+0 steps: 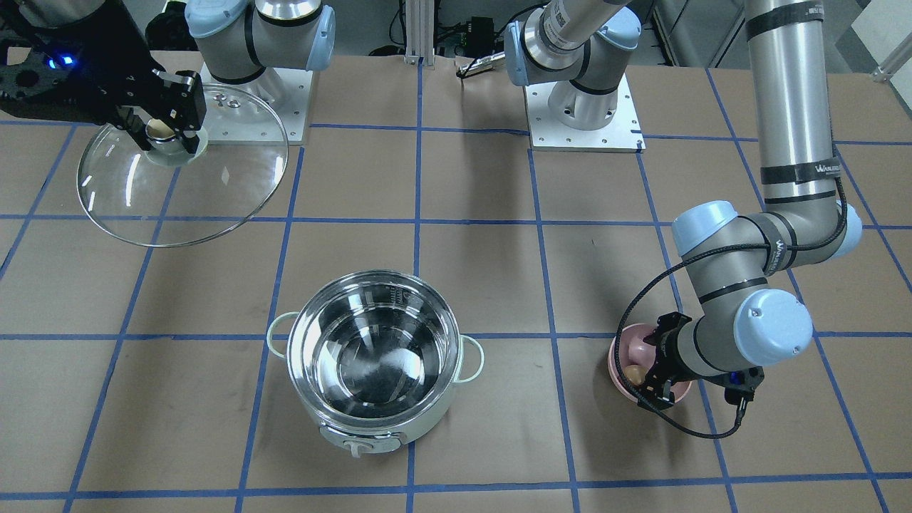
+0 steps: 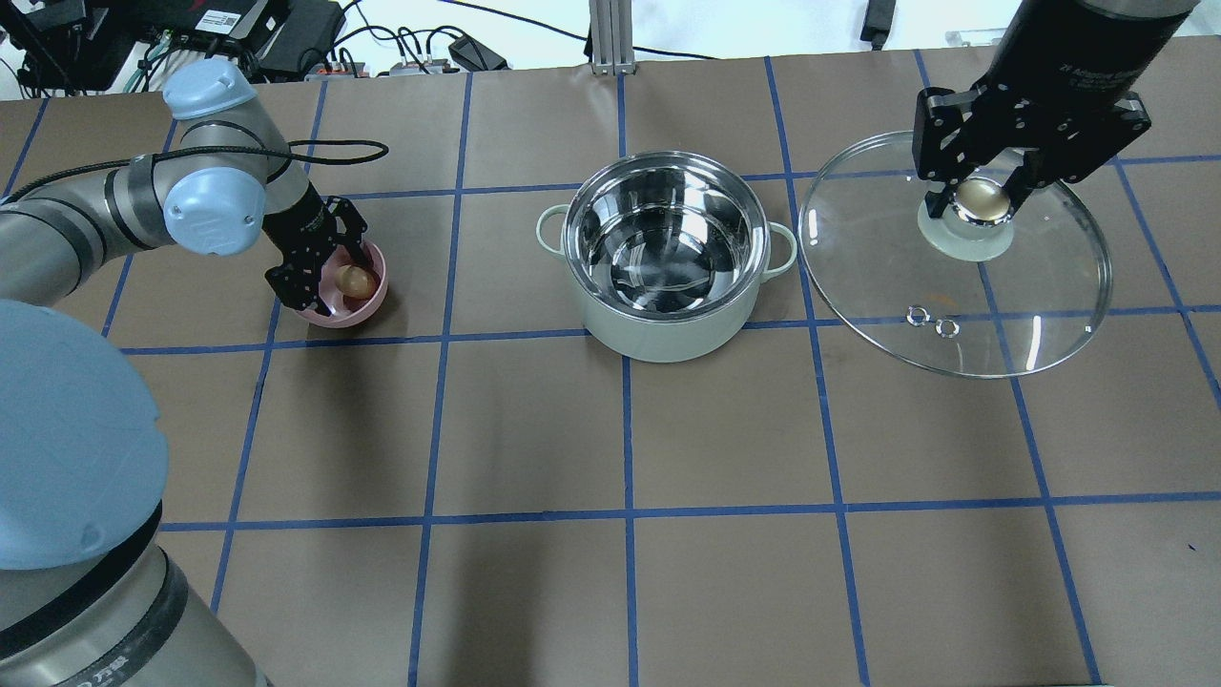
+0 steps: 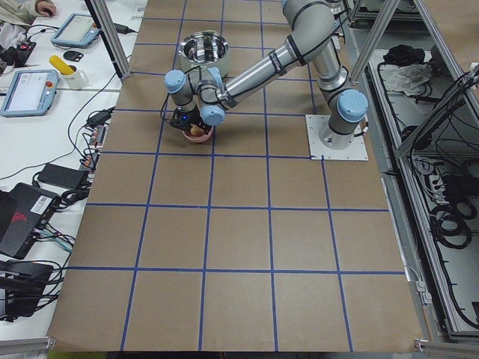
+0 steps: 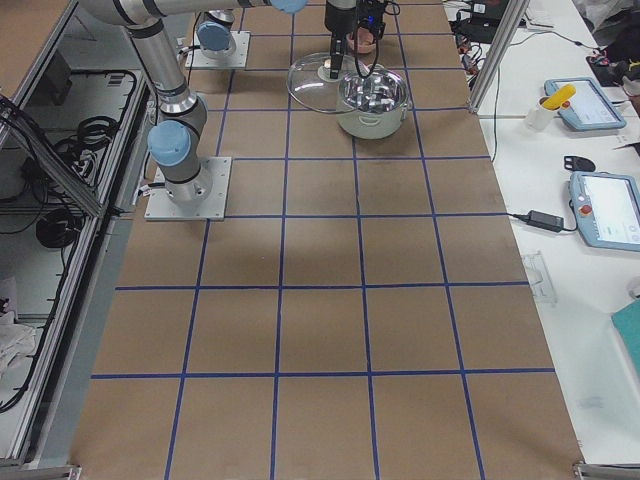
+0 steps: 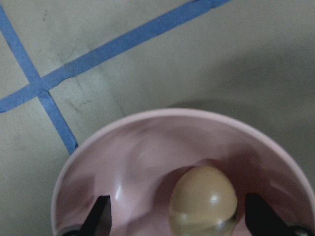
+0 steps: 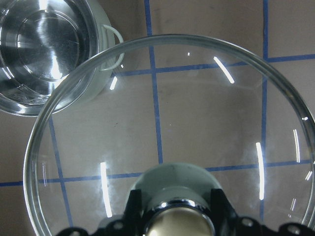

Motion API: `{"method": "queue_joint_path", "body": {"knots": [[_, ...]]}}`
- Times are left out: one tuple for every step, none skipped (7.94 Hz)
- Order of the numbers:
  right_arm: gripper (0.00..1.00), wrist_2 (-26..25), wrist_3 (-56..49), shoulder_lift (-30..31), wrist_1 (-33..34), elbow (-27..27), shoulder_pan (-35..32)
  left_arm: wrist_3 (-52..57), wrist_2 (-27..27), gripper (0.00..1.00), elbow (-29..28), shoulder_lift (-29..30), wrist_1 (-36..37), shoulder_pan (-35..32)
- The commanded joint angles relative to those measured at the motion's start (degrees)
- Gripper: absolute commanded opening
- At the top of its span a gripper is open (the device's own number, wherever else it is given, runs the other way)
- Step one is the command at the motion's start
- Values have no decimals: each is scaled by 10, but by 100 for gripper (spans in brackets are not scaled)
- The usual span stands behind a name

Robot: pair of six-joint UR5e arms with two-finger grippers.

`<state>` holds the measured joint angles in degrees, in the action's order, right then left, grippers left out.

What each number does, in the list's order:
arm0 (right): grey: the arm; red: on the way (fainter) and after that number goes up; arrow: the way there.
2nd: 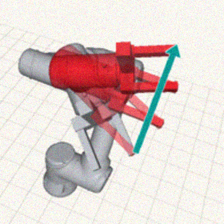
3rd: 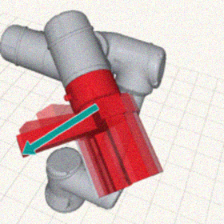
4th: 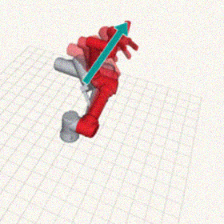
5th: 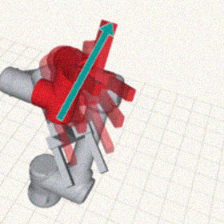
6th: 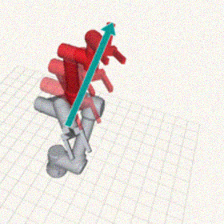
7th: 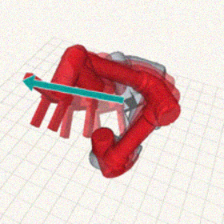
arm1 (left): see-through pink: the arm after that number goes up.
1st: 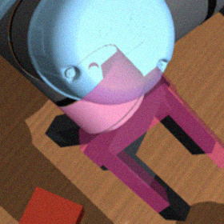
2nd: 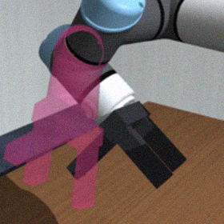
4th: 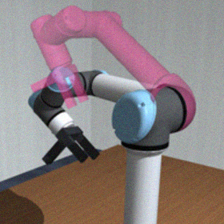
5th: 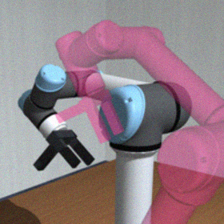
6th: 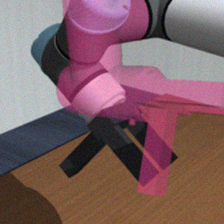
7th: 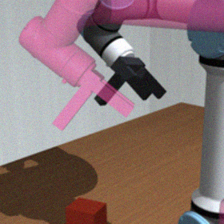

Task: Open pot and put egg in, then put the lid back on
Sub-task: 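Close the left gripper around the egg in the pink bowl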

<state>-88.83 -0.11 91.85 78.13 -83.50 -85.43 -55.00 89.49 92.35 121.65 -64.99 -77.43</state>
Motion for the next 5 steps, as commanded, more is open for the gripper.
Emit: {"method": "queue_joint_path", "body": {"knots": [[39,1,0,1,0,0,-1,-1,1,95,1,-6,-1,0],[39,2,0,1,0,0,-1,2,2,95,2,-10,-2,0],[39,2,1,0,1,0,-1,4,4,95,5,-10,-2,0],[39,2,1,1,0,0,-1,4,5,95,13,-12,-1,0],[39,3,1,1,0,0,-1,3,5,95,14,-12,-1,0]]}}
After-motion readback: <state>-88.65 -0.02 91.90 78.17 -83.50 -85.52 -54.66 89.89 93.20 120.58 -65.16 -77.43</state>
